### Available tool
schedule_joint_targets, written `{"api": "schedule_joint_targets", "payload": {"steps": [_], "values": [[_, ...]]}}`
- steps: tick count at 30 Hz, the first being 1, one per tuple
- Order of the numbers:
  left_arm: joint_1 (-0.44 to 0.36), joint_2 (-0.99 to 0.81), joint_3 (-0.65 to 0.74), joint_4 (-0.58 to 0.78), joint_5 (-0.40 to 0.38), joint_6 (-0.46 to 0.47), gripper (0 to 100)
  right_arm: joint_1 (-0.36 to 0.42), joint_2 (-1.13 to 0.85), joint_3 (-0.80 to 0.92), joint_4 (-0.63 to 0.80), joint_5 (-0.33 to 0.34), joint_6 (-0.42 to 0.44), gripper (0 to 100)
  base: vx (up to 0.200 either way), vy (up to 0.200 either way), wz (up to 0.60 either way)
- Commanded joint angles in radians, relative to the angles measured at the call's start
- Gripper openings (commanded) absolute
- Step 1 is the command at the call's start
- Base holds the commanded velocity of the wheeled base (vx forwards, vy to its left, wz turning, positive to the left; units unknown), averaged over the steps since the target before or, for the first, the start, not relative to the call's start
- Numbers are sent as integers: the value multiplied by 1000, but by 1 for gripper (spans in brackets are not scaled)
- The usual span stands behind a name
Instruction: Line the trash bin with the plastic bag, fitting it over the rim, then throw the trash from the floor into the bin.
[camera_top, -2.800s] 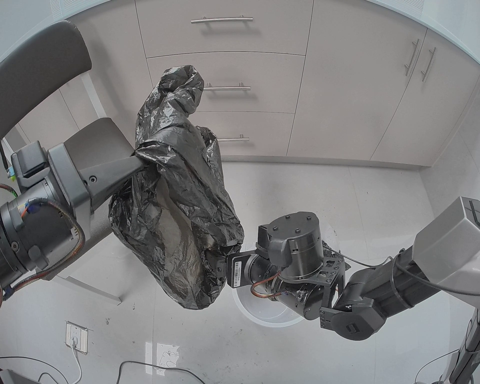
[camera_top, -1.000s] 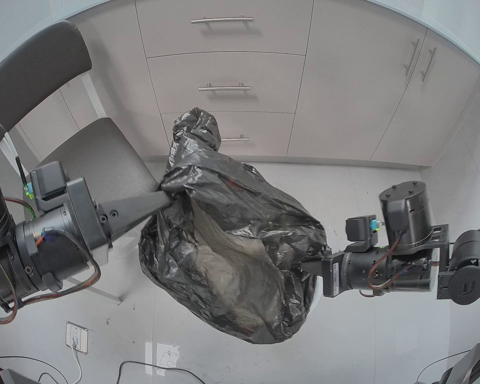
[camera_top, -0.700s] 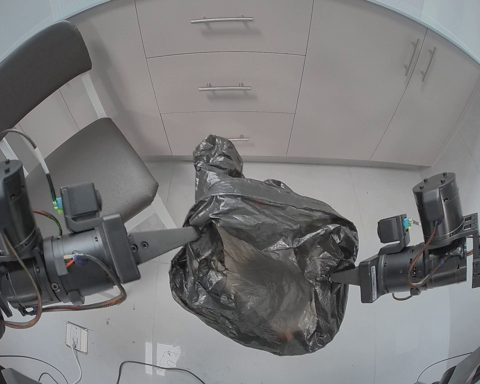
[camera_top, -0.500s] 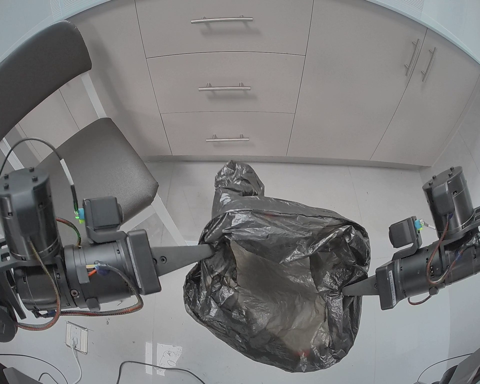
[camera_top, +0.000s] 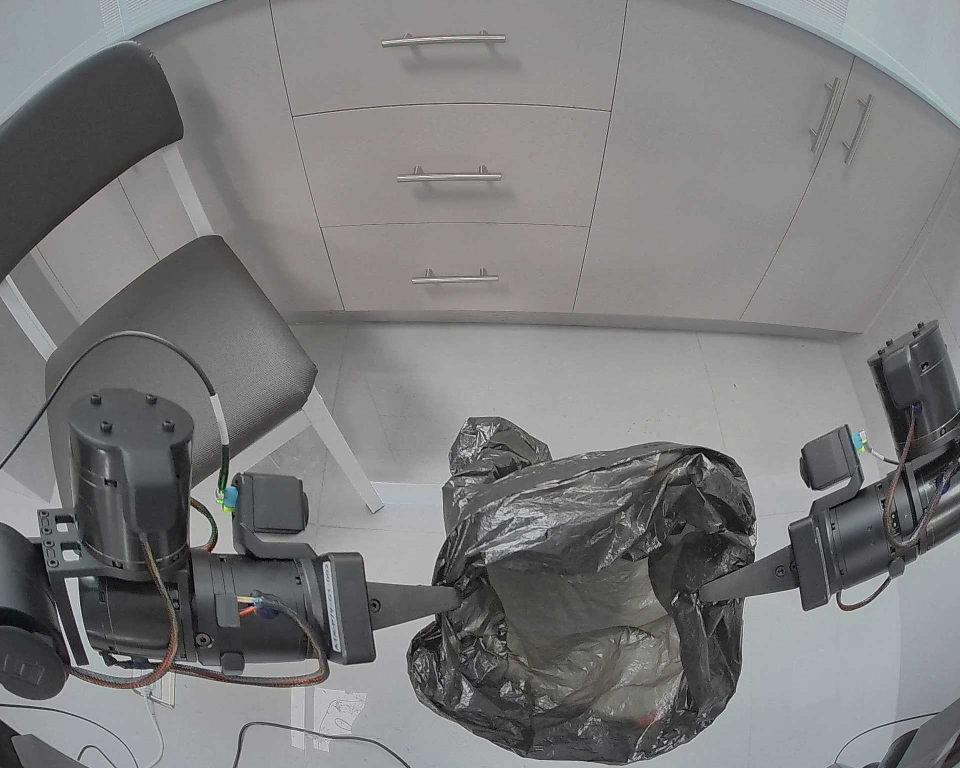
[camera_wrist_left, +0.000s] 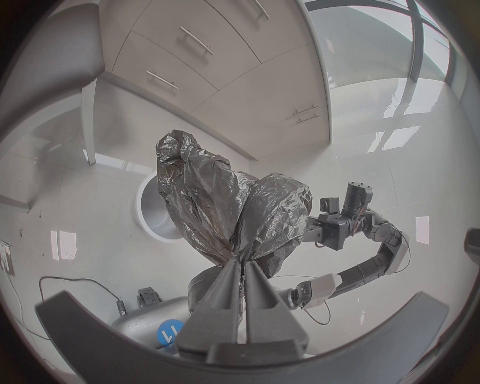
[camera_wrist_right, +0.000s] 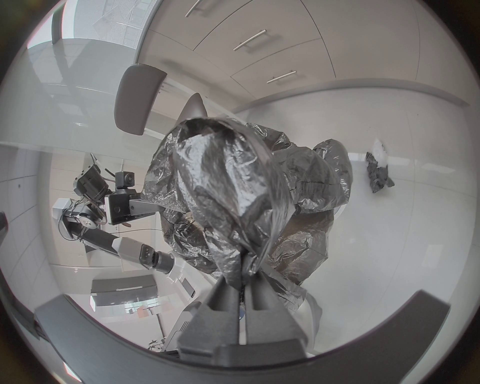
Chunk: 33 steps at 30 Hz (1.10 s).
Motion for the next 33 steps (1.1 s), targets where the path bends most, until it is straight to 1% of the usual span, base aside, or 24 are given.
{"api": "schedule_joint_targets", "payload": {"steps": [1,4,6,9,12,15,19,22,24,25,27,33], "values": [[-10,15,15,2,-20,-4,0,-3,5,23,0,35,7,0,0,0,0],[-10,24,28,0,-52,-32,0,-3,3,40,-2,77,20,0,0,0,0],[-10,29,33,0,-61,-50,0,-3,6,57,-8,89,20,0,0,0,0],[-10,34,42,0,-61,-56,0,-3,8,70,-8,95,20,0,0,0,0],[-10,37,64,-1,-64,-55,0,-6,23,96,-11,135,22,0,0,0,0],[-10,44,73,-3,-67,-55,0,-7,32,107,-26,149,22,0,0,0,0],[-8,75,87,-10,-66,-53,0,-7,63,153,-124,152,31,0,0,0,0],[-8,98,88,-10,-66,-50,0,-7,86,182,-206,153,73,0,0,0,0],[-8,107,87,-12,-66,-50,0,-9,94,193,-241,152,85,0,0,0,0],[-7,127,84,-15,-66,-48,0,-11,108,215,-302,152,100,0,0,0,0],[-3,152,79,-18,-66,-48,0,-20,124,230,-362,155,111,0,0,0,0],[-3,188,76,-29,-67,-48,0,-29,135,239,-385,178,135,0,0,0,0]]}}
